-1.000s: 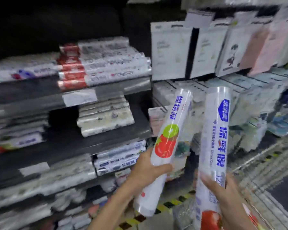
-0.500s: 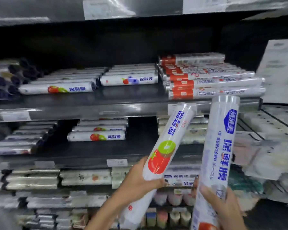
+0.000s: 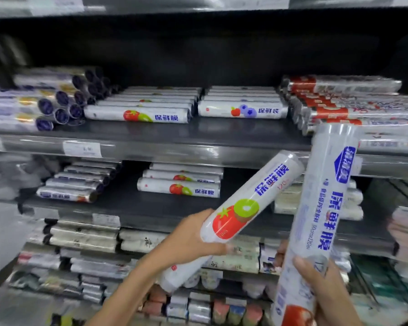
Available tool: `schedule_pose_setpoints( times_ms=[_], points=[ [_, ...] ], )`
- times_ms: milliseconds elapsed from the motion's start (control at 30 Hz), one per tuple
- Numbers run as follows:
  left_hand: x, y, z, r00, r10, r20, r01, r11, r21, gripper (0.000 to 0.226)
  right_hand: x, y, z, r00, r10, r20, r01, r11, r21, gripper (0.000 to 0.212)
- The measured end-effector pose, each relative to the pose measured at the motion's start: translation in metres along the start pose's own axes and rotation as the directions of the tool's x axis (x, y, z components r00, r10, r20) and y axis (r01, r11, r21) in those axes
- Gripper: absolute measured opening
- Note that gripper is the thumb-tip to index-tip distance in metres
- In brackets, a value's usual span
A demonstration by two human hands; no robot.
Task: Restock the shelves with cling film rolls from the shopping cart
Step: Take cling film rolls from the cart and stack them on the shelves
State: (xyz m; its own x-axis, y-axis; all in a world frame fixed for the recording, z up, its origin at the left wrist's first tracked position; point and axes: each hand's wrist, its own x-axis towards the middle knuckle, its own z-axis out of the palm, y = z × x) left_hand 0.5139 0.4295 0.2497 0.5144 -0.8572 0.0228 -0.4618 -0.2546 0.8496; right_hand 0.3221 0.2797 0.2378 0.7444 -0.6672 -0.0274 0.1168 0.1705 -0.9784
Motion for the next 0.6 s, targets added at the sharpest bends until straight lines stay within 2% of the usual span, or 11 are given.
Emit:
schedule_pose_setpoints(
  times_ms=[167, 233, 367, 500, 600],
  points=[
    [0.014, 0.015, -0.042, 0.997, 0.064, 0.031, -0.066, 0.995, 0.078, 0.038, 0.009, 0.0, 0.011, 1.0, -0.023, 0.005, 0.023, 1.0, -0.001, 0.018],
    [0.022, 0.016, -0.056, 0.994, 0.084, 0.075, -0.093, 0.988, 0.126, 0.044, 0.011, 0.001, 0.015, 0.999, -0.047, -0.003, 0.047, 0.999, 0.013, 0.018],
    [0.029, -0.008, -0.065, 0.984, 0.045, 0.171, -0.08, 0.976, 0.201, 0.044, 0.013, 0.017, 0.025, 0.995, -0.087, -0.056, 0.089, 0.995, 0.039, 0.024],
    [0.032, -0.045, -0.065, 0.971, 0.012, 0.24, -0.081, 0.957, 0.279, 0.046, 0.012, 0.042, 0.029, 0.998, -0.051, -0.048, 0.052, 0.999, 0.007, 0.034],
    [0.04, -0.075, -0.076, 0.974, -0.027, 0.225, -0.053, 0.939, 0.34, 0.05, 0.013, 0.06, 0.035, 0.999, 0.023, -0.024, -0.022, 0.999, 0.038, 0.039]
  ],
)
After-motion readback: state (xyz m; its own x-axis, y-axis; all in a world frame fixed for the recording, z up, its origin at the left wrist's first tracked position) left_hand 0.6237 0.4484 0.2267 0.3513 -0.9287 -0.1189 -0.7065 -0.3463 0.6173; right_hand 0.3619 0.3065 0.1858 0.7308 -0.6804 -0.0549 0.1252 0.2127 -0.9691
